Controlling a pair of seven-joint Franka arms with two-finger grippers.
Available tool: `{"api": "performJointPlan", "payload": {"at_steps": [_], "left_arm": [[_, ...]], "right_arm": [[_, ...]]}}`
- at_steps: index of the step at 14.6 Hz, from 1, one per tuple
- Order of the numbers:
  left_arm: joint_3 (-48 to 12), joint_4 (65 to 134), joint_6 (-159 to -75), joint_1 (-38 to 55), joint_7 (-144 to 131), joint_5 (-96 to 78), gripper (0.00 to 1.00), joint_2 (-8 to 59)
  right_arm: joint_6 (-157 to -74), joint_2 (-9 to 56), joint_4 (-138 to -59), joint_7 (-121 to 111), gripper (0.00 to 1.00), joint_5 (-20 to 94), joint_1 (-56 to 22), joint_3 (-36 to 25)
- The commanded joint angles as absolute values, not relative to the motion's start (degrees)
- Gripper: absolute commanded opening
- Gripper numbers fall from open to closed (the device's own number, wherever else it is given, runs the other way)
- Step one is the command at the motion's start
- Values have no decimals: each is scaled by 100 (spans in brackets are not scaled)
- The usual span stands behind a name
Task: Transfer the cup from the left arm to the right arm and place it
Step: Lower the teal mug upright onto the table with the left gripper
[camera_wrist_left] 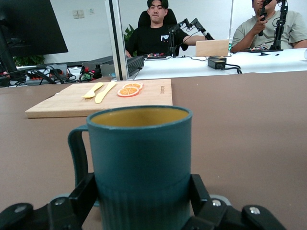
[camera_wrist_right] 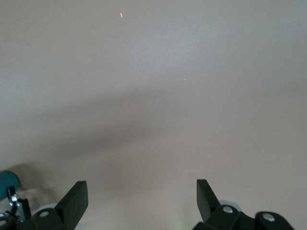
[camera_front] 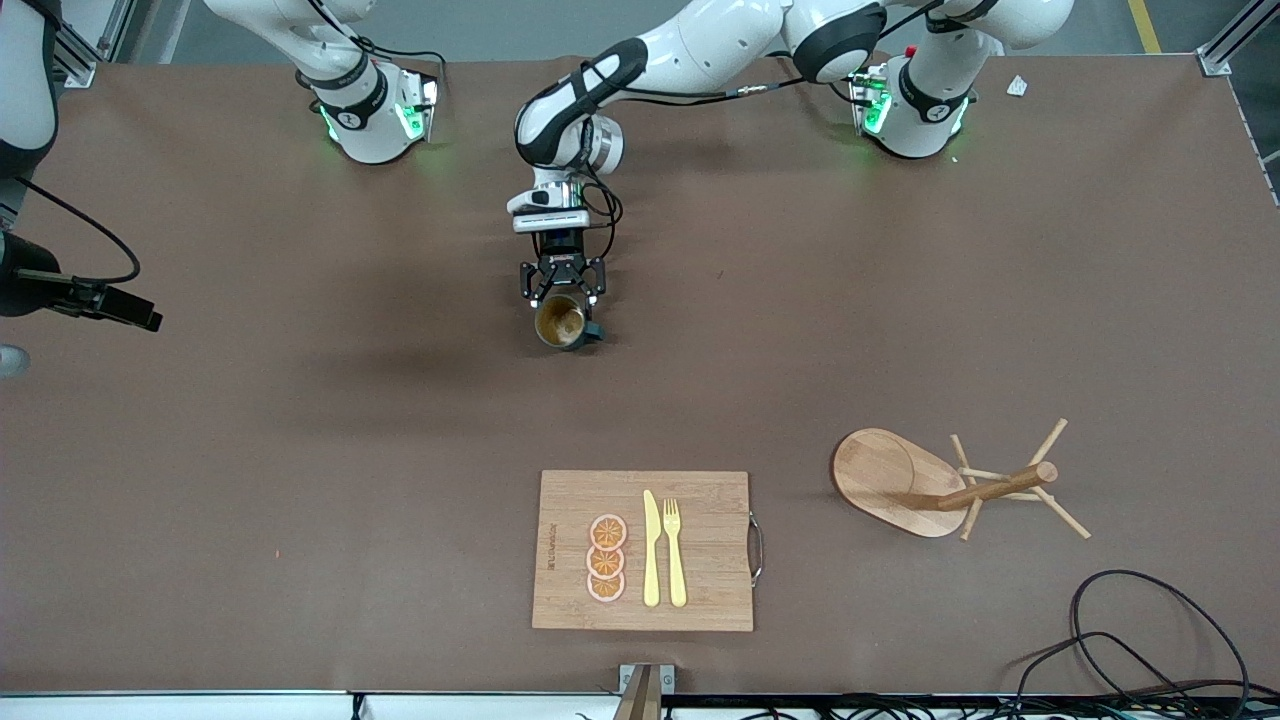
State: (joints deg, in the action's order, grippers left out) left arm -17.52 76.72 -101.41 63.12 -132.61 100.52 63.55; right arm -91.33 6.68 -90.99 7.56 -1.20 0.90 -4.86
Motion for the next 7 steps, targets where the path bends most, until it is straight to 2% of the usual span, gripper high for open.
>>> {"api": "performJointPlan", "payload": {"at_steps": [1, 7], "left_arm": [[-1740, 7559, -10063, 6434, -13280, 9617, 100, 6355], [-2082, 7453, -10160, 6302, -13035, 7378, 100, 5591]], "right_arm": [[-9149, 694, -9105, 1299, 100, -141, -52, -483], [-9473, 800, -9394, 2661, 100, -141, -597, -483]]}}
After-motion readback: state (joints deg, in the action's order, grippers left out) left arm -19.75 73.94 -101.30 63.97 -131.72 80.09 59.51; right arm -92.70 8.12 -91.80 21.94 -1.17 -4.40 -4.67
